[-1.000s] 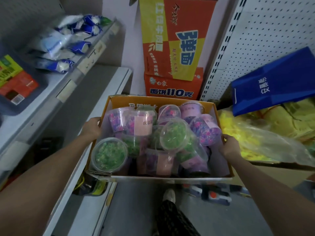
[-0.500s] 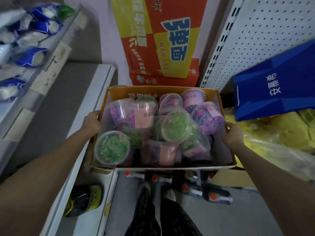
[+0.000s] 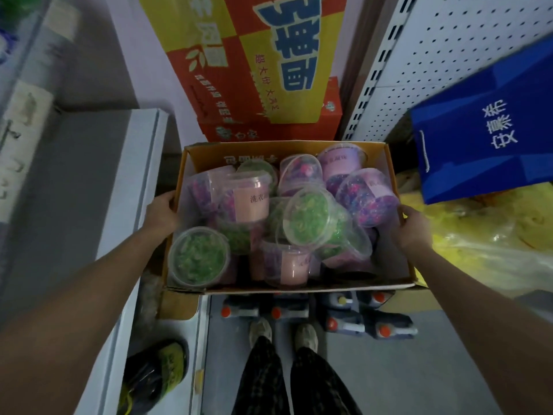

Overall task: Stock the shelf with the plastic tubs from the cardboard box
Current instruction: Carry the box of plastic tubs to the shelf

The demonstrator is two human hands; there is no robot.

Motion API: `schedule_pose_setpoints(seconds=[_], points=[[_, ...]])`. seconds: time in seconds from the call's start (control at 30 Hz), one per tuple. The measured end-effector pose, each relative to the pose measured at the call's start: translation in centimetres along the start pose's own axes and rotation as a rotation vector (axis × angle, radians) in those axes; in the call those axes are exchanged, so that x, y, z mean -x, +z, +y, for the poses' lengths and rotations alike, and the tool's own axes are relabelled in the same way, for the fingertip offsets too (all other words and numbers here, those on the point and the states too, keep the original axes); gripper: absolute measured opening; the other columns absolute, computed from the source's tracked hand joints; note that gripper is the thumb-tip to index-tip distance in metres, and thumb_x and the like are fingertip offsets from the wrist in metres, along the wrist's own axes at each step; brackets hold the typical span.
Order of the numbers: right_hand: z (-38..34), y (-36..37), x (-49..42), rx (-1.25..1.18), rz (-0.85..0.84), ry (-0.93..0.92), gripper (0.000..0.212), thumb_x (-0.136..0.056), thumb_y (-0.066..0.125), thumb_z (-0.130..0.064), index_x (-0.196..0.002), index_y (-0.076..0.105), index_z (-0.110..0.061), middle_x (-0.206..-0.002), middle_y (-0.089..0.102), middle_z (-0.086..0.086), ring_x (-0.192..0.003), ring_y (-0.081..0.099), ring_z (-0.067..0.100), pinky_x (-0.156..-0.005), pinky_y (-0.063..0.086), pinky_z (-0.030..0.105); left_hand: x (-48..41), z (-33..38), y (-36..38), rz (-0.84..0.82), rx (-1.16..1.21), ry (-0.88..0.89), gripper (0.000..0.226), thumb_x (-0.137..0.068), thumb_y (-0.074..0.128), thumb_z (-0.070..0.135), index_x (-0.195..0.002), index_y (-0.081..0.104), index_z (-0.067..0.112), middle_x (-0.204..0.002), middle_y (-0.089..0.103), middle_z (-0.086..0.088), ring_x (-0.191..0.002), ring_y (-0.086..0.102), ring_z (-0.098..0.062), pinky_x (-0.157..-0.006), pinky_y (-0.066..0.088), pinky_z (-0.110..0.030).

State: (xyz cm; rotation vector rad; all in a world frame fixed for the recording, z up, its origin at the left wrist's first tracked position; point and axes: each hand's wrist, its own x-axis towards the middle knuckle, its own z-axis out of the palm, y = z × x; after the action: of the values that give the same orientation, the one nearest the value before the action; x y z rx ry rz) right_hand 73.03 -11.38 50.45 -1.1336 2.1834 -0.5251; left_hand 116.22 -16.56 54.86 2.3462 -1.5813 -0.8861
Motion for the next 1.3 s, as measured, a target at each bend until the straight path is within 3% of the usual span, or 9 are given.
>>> schedule_pose_setpoints(seconds=[0.13, 0.3, 0.4, 0.6, 0.73, 0.83, 0.93, 1.1, 1.3], points=[[0.3, 1.4, -0.8, 0.019, 0.01, 0.005, 0.033, -0.09, 0.055, -0.018, -0.121, 0.058, -0.005, -0.103, 0.065, 0.021, -0.088, 0.061, 0.036, -0.067, 0.046, 0.036, -1.6, -1.1, 1.3, -0.053, 0.041, -0.017, 0.033, -0.086, 0.06, 0.005, -0.119, 0.058, 0.004, -0.11, 0.063, -0.022, -0.105, 0.056, -0.038, -0.079, 0.038, -0.033], [1.5, 3.4, -0.3, 0.015, -0.014, 0.032, 0.026, -0.092, 0.052, -0.021, -0.112, 0.061, -0.006, -0.086, 0.06, 0.01, -0.076, 0.056, 0.028, -0.059, 0.037, 0.029, -2.5, -3.4, 3.1, -0.11, 0.08, -0.04, 0.039, -0.084, 0.064, 0.008, -0.122, 0.058, 0.008, -0.111, 0.064, -0.019, -0.102, 0.058, -0.033, -0.082, 0.041, -0.032], [2.3, 4.3, -0.1, 0.025, -0.019, 0.022, 0.029, -0.09, 0.05, -0.023, -0.112, 0.061, -0.006, -0.088, 0.063, 0.015, -0.074, 0.053, 0.026, -0.063, 0.037, 0.03, -2.5, -4.7, 4.1, -0.139, 0.093, -0.05, 0.039, -0.086, 0.06, 0.005, -0.124, 0.056, 0.009, -0.108, 0.064, -0.018, -0.104, 0.058, -0.033, -0.085, 0.044, -0.038], [3.9, 6.5, 0.7, 0.091, -0.002, 0.031, 0.034, -0.081, 0.048, -0.024, -0.109, 0.062, -0.01, -0.092, 0.067, 0.017, -0.079, 0.06, 0.034, -0.067, 0.048, 0.04, -2.2, -7.6, 6.1, -0.134, 0.084, -0.078, 0.036, -0.092, 0.052, 0.006, -0.126, 0.055, 0.014, -0.112, 0.062, -0.016, -0.093, 0.054, -0.023, -0.077, 0.037, -0.028], [3.6, 6.2, 0.3, 0.115, 0.009, 0.058, 0.034, -0.081, 0.049, -0.022, -0.11, 0.062, -0.011, -0.096, 0.067, 0.02, -0.083, 0.061, 0.037, -0.071, 0.051, 0.043, -2.9, -7.1, 5.9, -0.104, 0.062, -0.026, 0.037, -0.088, 0.054, 0.001, -0.124, 0.058, 0.012, -0.104, 0.064, -0.016, -0.093, 0.057, -0.027, -0.075, 0.036, -0.026], [3.0, 5.9, 0.1, 0.112, 0.018, 0.056, 0.036, -0.08, 0.048, -0.022, -0.111, 0.062, -0.01, -0.096, 0.067, 0.02, -0.083, 0.06, 0.037, -0.069, 0.048, 0.039, -3.1, -6.6, 5.2, -0.1, 0.085, 0.0, 0.035, -0.086, 0.059, 0.004, -0.12, 0.06, 0.013, -0.098, 0.064, -0.011, -0.086, 0.052, -0.018, -0.074, 0.036, -0.026], [2.1, 5.8, -0.1, 0.088, 0.023, 0.029, 0.047, -0.07, 0.044, -0.028, -0.109, 0.062, -0.01, -0.094, 0.067, 0.02, -0.083, 0.061, 0.038, -0.067, 0.045, 0.037, -3.7, -6.6, 4.7, -0.08, 0.125, 0.017, 0.035, -0.085, 0.06, 0.003, -0.119, 0.06, 0.011, -0.103, 0.066, -0.015, -0.091, 0.057, -0.022, -0.077, 0.037, -0.026], [0.8, 5.8, -1.1, 0.112, 0.038, 0.007, 0.036, -0.08, 0.051, -0.003, -0.114, 0.06, -0.008, -0.094, 0.065, 0.016, -0.082, 0.057, 0.03, -0.067, 0.043, 0.035, -4.8, -6.1, 4.0, -0.044, 0.098, 0.019, 0.032, -0.086, 0.058, 0.002, -0.117, 0.06, 0.009, -0.103, 0.065, -0.015, -0.09, 0.055, -0.021, -0.076, 0.036, -0.024], [1.3, 7.2, -2.8, 0.118, 0.029, 0.019, 0.038, -0.078, 0.051, -0.002, -0.113, 0.06, -0.013, -0.096, 0.066, 0.016, -0.085, 0.061, 0.034, -0.071, 0.051, 0.042, -6.2, -6.2, 4.3, -0.071, 0.144, 0.017, 0.034, -0.086, 0.06, 0.004, -0.12, 0.058, 0.011, -0.1, 0.062, -0.009, -0.09, 0.054, -0.019, -0.077, 0.036, -0.024]])
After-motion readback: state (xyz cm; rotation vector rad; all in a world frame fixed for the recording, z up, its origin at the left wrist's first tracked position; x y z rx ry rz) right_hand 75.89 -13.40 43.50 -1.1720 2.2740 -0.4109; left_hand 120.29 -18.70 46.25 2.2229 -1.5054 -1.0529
